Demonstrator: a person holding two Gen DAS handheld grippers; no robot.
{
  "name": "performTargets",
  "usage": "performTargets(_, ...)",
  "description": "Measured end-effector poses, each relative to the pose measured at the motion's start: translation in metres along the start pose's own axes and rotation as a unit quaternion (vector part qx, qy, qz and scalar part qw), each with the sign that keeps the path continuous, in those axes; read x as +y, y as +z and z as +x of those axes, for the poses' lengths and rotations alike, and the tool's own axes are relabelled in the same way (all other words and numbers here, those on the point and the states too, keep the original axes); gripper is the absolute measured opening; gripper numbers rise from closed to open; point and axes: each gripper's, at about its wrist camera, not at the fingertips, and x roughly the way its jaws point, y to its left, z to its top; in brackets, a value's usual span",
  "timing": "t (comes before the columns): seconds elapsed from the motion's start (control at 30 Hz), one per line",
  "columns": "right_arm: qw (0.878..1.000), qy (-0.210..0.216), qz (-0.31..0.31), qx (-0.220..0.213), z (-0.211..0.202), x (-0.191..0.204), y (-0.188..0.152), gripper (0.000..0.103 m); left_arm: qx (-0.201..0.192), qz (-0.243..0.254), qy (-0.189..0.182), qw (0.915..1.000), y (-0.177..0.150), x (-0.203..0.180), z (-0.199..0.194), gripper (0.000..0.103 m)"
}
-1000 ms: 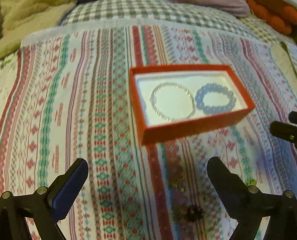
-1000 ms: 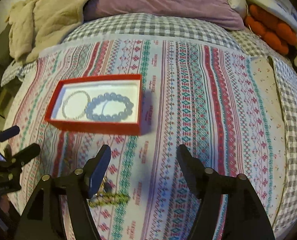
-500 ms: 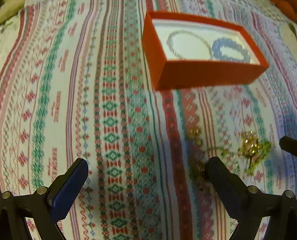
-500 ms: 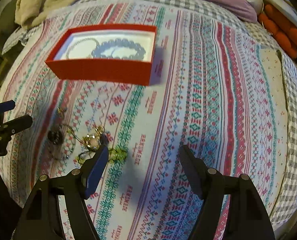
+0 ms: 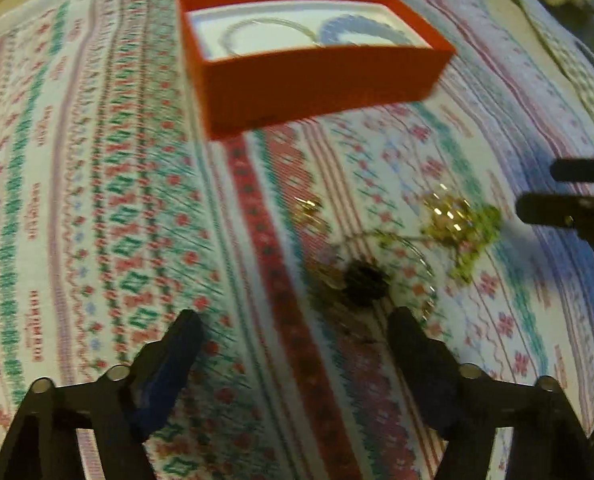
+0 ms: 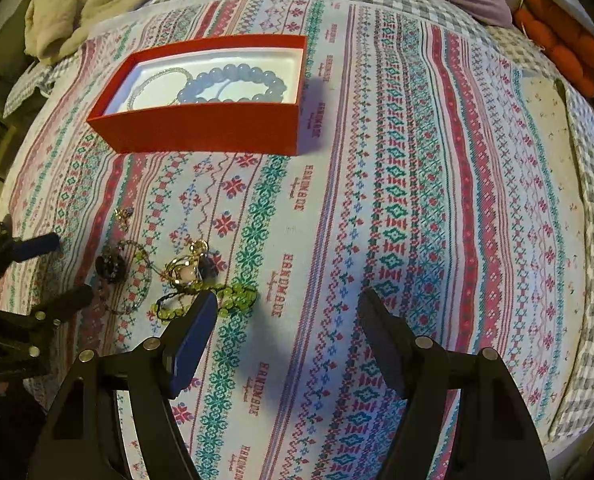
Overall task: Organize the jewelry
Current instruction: 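Move both tools back over the remaining jewelry pile, then grasp the black beaded charm with the left tool while the right tool grasps the gold ring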
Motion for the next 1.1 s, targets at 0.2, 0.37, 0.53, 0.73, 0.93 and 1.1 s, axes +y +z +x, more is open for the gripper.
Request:
performTargets(0.2, 1.000, 0.005, -0.001, 0.010, 0.010, 0.000, -0.008, 0.075, -0.013, 0.018, -0.030, 0.9993, -0.002, -0.008, 0.002, 0.049)
performTargets(0.37, 1.000, 0.012, -0.015, 0.008, 0.011, 0.006, -0.014, 0.075, -0.033, 0.040, -0.057, 0.9970, 0.001, -0.019, 0.000, 0.038)
performTargets(0.53, 0.999, 0.023, -0.030, -0.005, 0.005, 0.015, -0.018, 0.075, -0.035, 0.061, -0.066, 0.9953, 0.009, -0.040, 0.010, 0.035)
performTargets(0.73, 0.998, 0.042, -0.036, -0.009, 0.004, 0.022, -0.019, 0.074, -0.020, 0.053, -0.053, 0.9970, 0.014, -0.037, 0.024, 0.030)
performTargets(0.93, 0.997, 0.069, -0.038, -0.020, 0.005, 0.024, -0.012, 0.061, -0.022, 0.040, -0.051, 0.9977, 0.024, -0.039, 0.031, 0.029)
performTargets(1.1, 0.995, 0.094, -0.024, -0.019, 0.008, 0.026, -0.002, 0.048, -0.024, 0.038, -0.049, 0.9978, 0.027, -0.032, 0.027, 0.004)
